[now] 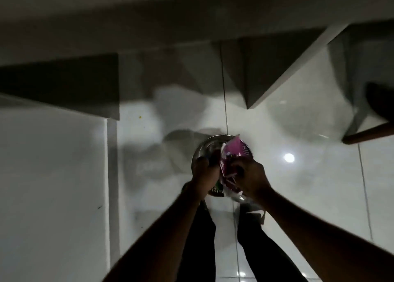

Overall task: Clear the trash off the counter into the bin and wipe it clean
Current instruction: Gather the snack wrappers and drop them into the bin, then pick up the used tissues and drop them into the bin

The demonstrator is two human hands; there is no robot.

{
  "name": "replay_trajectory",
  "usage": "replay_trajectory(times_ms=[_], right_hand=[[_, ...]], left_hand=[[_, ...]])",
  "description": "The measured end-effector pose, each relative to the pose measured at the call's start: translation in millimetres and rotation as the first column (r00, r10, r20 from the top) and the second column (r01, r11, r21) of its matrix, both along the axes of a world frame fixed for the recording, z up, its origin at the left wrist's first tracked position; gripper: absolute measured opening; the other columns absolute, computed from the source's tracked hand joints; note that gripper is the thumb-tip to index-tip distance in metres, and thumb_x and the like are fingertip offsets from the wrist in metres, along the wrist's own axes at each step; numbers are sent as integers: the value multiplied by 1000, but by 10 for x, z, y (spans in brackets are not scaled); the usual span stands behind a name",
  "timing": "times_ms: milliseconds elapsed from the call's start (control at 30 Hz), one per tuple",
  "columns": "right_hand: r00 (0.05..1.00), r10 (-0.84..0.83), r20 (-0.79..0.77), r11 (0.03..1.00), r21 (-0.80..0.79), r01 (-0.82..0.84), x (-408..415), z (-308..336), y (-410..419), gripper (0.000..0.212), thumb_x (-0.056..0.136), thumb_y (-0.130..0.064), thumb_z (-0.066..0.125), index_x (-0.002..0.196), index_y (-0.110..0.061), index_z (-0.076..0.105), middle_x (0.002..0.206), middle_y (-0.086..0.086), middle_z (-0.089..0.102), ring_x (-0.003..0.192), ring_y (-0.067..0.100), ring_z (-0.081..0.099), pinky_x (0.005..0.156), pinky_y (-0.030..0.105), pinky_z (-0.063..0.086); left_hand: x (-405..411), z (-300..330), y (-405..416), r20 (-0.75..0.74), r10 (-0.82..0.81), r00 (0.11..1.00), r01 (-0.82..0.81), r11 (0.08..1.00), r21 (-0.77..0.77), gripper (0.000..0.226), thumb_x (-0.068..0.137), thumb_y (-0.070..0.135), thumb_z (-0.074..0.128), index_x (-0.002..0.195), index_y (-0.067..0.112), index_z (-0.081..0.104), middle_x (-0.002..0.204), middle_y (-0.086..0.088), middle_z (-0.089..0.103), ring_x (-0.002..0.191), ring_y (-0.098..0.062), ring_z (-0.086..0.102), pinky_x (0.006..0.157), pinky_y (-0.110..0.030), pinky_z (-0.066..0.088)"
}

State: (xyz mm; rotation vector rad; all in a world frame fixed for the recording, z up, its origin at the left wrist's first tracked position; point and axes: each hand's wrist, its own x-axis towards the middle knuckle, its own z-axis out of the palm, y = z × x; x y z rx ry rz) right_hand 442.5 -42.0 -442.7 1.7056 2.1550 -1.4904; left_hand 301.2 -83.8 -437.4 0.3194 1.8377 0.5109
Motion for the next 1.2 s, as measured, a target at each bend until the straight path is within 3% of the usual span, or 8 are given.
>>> replay_trajectory(times_ms=[200,300,433,567,767,900,1100,1200], right_hand=[[940,277,199,950,-204,-236,-306,-691,40,45,86,-18,70,130,-19,62,129,13,64,110,28,62,84,18,48],[963,176,204,973,-184,-139,-369,-693,38,39,89,-13,67,128,-14,61,115,10,70,77,9,64,55,12,49],[981,85,172,996,-34,-80,-491,-183,128,18,93,-15,58,107,-11,69,98,9,75,83,19,70,66,21,51],[990,99,100,990,93,-108,-479,992,107,35,101,-25,47,126,-7,62,121,10,67,112,22,62,103,31,45],[976,44,-213,905,423,52,-228,3019,85,24,93,-18,52,103,-9,73,104,7,73,98,25,68,93,34,53],[949,34,-315,800,578,163,-132,3999,293,32,85,-23,55,105,-8,75,109,6,73,99,19,69,98,10,42],[939,41,-343,544,795,267,-544,4895,1366,27,91,-19,58,111,-7,71,122,15,67,113,26,62,101,29,46],[982,-33,-188,593,787,171,-909,5111,2046,37,92,-24,53,120,-4,65,134,18,59,122,33,56,105,38,44]], left_hand=[[-167,-525,183,78,144,987,-117,955,-273,15,98,18,47,100,10,60,78,-8,63,54,-13,53,33,-18,44],[-301,-501,143,-29,-69,997,61,974,-216,26,92,17,51,107,2,66,89,-9,70,67,-17,65,57,-27,60],[-386,-7,22,-351,-429,832,403,903,-148,26,87,17,47,100,6,66,104,-11,72,80,-19,61,61,-21,47],[-384,1214,-120,-511,-389,766,493,866,80,21,93,18,46,100,14,65,100,-5,73,84,-15,66,69,-27,54],[-514,3341,-337,-544,-338,768,573,743,346,16,92,31,53,101,31,66,93,19,71,83,4,66,71,-8,50],[-799,4425,-123,-639,-213,739,565,713,416,16,90,37,54,103,35,65,93,22,66,82,0,66,63,-10,51],[-1370,4945,1104,-825,-42,564,664,617,423,36,92,27,50,119,6,62,116,-8,62,103,-18,62,90,-26,51],[-1542,4901,1825,-882,-151,446,756,591,281,44,92,25,42,125,-1,57,126,-19,58,118,-33,56,103,-39,45]])
